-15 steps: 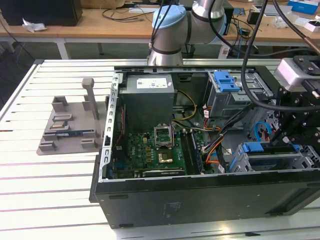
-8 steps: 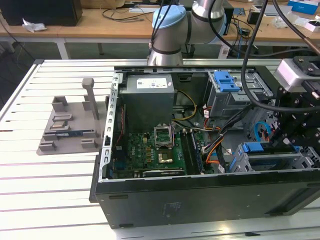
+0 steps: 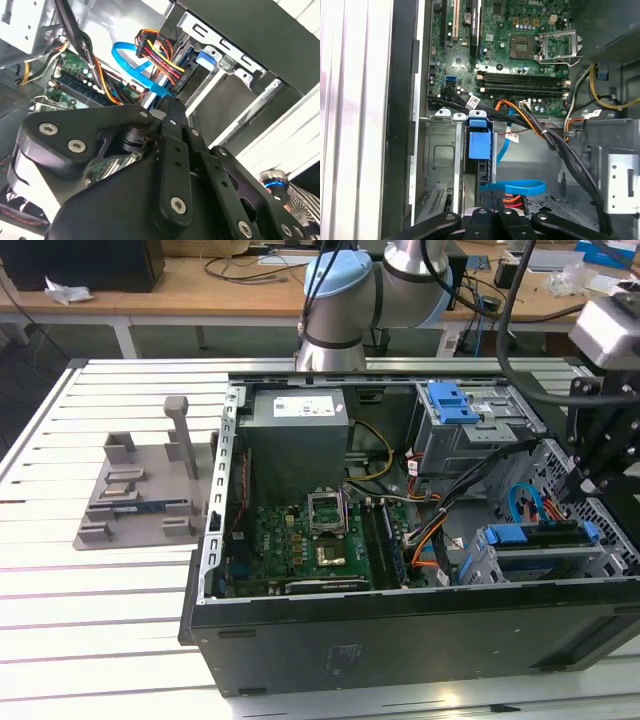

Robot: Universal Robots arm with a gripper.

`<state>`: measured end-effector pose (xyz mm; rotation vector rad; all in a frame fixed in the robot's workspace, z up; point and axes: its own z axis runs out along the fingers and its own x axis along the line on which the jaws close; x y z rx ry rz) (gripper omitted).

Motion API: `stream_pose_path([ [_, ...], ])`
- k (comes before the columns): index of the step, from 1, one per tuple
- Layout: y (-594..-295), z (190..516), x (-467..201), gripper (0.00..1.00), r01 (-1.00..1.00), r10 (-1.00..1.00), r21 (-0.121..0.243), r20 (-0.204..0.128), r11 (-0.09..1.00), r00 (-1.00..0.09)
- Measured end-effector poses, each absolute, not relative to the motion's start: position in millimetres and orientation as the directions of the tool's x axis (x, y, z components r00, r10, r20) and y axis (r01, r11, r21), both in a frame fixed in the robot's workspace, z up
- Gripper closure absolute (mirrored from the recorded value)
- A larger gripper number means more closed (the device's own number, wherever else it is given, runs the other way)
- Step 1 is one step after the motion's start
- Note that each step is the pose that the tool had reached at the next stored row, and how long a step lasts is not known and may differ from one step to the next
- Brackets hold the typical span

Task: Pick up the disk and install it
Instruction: 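Insert the second disk wire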

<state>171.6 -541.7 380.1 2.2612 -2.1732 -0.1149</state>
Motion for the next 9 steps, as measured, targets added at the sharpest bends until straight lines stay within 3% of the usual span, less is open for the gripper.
stream_pose_path([
  [9, -541.7, 384.5, 171.6, 0.89, -0.998, -0.998, 0.053, -0.051, -0.041, 0.038],
])
